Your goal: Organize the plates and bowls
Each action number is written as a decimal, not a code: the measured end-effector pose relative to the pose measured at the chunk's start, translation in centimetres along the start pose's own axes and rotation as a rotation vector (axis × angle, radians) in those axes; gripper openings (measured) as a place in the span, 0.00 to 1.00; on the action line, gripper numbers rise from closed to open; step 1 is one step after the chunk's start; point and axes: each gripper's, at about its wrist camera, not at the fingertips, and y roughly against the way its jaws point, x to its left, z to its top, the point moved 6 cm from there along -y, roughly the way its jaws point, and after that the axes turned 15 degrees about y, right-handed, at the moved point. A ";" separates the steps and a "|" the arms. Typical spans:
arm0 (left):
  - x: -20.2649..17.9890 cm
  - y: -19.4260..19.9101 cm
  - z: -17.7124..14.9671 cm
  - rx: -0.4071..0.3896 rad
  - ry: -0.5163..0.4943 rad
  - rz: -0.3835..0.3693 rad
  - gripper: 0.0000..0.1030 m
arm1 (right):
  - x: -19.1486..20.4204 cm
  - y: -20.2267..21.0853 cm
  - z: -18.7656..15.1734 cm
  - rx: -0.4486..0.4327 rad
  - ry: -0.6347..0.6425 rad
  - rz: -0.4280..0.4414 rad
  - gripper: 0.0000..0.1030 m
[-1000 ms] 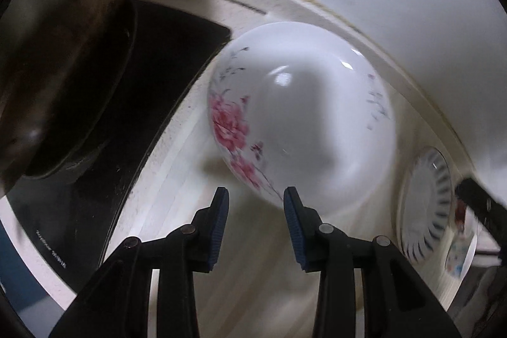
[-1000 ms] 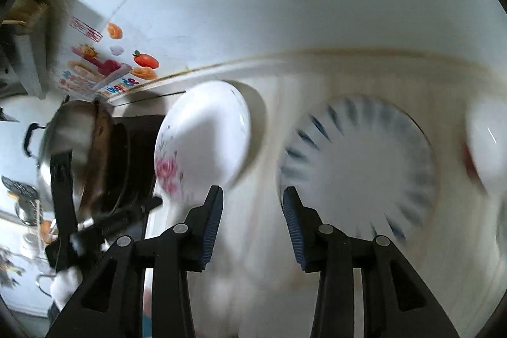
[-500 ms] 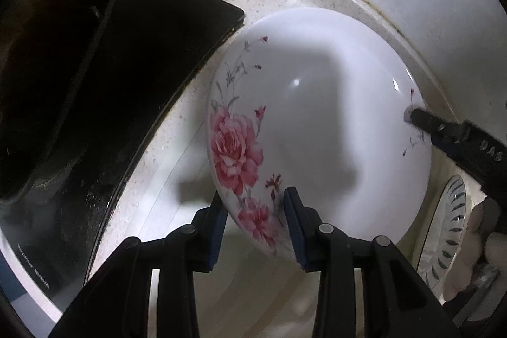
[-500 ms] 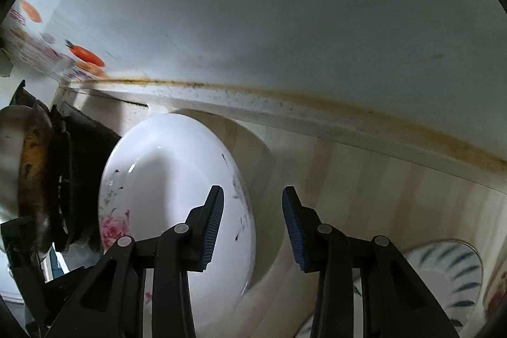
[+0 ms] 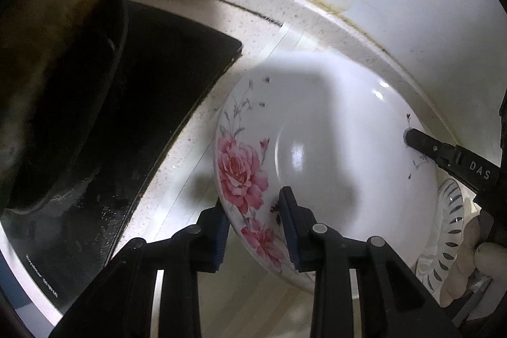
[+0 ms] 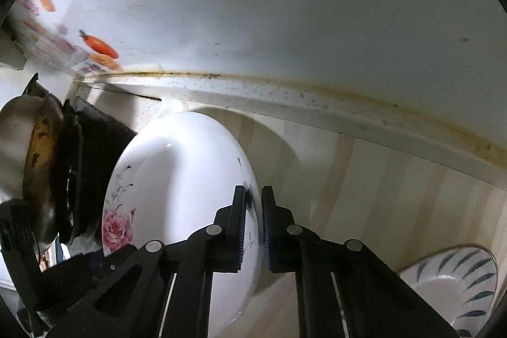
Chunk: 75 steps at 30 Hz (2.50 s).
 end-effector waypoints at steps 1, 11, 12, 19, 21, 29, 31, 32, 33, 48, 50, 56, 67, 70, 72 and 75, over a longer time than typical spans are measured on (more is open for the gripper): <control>-0.2 0.3 -0.2 -0.002 -0.005 -0.005 0.27 | 0.0 0.5 -0.1 -0.004 0.002 0.002 0.08; -1.5 6.1 -1.0 -0.024 -0.079 -0.040 0.27 | 0.2 6.3 -3.1 -0.060 -0.015 -0.001 0.08; -1.8 6.6 -1.2 -0.027 -0.093 -0.042 0.27 | 0.1 7.1 -3.5 -0.069 -0.021 0.000 0.08; -3.6 10.9 -4.1 -0.048 -0.191 -0.081 0.27 | 0.1 13.9 -8.1 -0.135 -0.069 -0.006 0.08; -4.3 11.7 -5.3 -0.050 -0.221 -0.094 0.27 | 0.1 16.1 -9.9 -0.155 -0.083 -0.013 0.08; -6.4 14.5 -10.8 -0.037 -0.335 -0.143 0.27 | -1.0 23.0 -17.9 -0.208 -0.168 -0.042 0.08; -6.8 14.7 -12.4 -0.022 -0.363 -0.151 0.27 | -1.1 24.0 -20.0 -0.214 -0.187 -0.047 0.08; -6.8 14.9 -13.2 -0.017 -0.376 -0.152 0.27 | -1.2 24.5 -21.0 -0.216 -0.201 -0.049 0.08; -6.9 14.8 -14.1 -0.010 -0.392 -0.152 0.27 | -1.4 24.9 -21.7 -0.215 -0.209 -0.048 0.08; -5.6 9.9 -22.5 0.135 -0.486 -0.062 0.27 | -3.0 21.6 -36.0 -0.102 -0.382 -0.013 0.08; -5.6 9.3 -22.9 0.147 -0.494 -0.049 0.27 | -3.2 21.1 -36.6 -0.089 -0.391 -0.012 0.08; -5.7 7.8 -23.9 0.176 -0.510 -0.013 0.27 | -3.7 20.4 -37.7 -0.065 -0.395 -0.015 0.08; -5.6 6.3 -25.0 0.210 -0.523 0.036 0.27 | -4.4 19.8 -37.8 -0.034 -0.387 -0.014 0.08; -5.6 5.8 -25.1 0.220 -0.524 0.052 0.27 | -4.5 19.7 -38.0 -0.026 -0.388 -0.010 0.08; -5.7 5.4 -25.0 0.226 -0.525 0.064 0.27 | -4.4 19.5 -38.1 -0.016 -0.386 -0.011 0.08; -5.8 4.7 -25.2 0.247 -0.530 0.087 0.27 | -4.4 19.3 -38.2 -0.007 -0.387 -0.011 0.08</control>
